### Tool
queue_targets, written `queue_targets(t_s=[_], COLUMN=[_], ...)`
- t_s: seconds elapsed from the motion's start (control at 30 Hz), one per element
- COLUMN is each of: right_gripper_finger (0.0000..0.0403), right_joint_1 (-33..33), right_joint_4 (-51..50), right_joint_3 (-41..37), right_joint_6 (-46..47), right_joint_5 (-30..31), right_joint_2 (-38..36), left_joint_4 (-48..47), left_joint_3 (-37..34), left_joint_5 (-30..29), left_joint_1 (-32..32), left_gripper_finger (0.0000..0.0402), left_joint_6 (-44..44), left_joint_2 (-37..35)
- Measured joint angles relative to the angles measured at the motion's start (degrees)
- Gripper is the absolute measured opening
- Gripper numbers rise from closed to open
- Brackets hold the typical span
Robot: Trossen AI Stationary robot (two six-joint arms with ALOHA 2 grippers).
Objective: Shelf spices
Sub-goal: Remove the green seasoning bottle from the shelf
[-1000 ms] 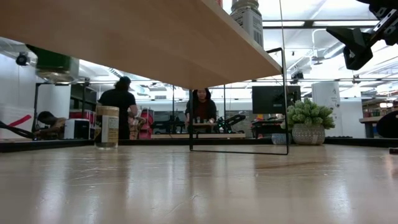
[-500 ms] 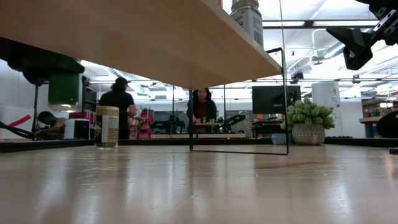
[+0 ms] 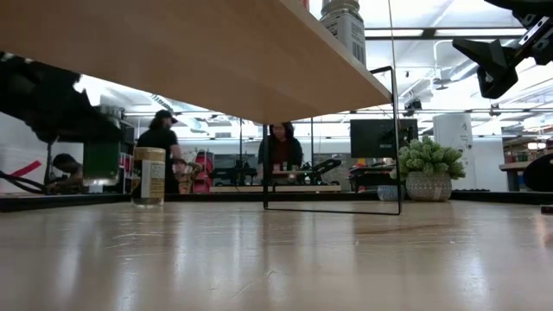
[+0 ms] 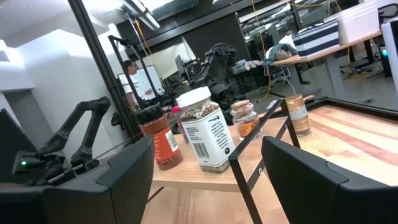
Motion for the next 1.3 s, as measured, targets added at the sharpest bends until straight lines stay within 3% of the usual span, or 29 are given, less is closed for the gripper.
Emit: queue_targets(t_s=[0.3, 0.57, 1.03, 1.3], right_gripper_finger=[0.0272, 0.0272, 0.0272, 0.0272], right_joint_1=[0.0, 0.0, 0.0, 0.0], right_joint_4=[0.01, -0.02, 0.04, 0.06], right_joint_3=[0.0, 0.0, 0.0, 0.0], right_joint_6=[-0.04, -0.02, -0.06, -0.04], right_joint_5=[0.06, 0.02, -0.05, -0.24], right_joint_2=[0.0, 0.0, 0.0, 0.0], left_joint_4=[-0.29, 0.13, 7.93, 16.76], left_joint_3=[0.0, 0.02, -2.41, -7.86], left_joint_5=[11.04, 11.5, 16.11, 11.51], left_joint_1=[14.16, 20.93, 26.3, 26.3], left_gripper_finger=[0.0187, 0.0187, 0.0188, 0.0188], left_joint_6=[10.51, 14.96, 14.41, 14.57], left_joint_2=[-0.43, -0.53, -0.39, -0.58])
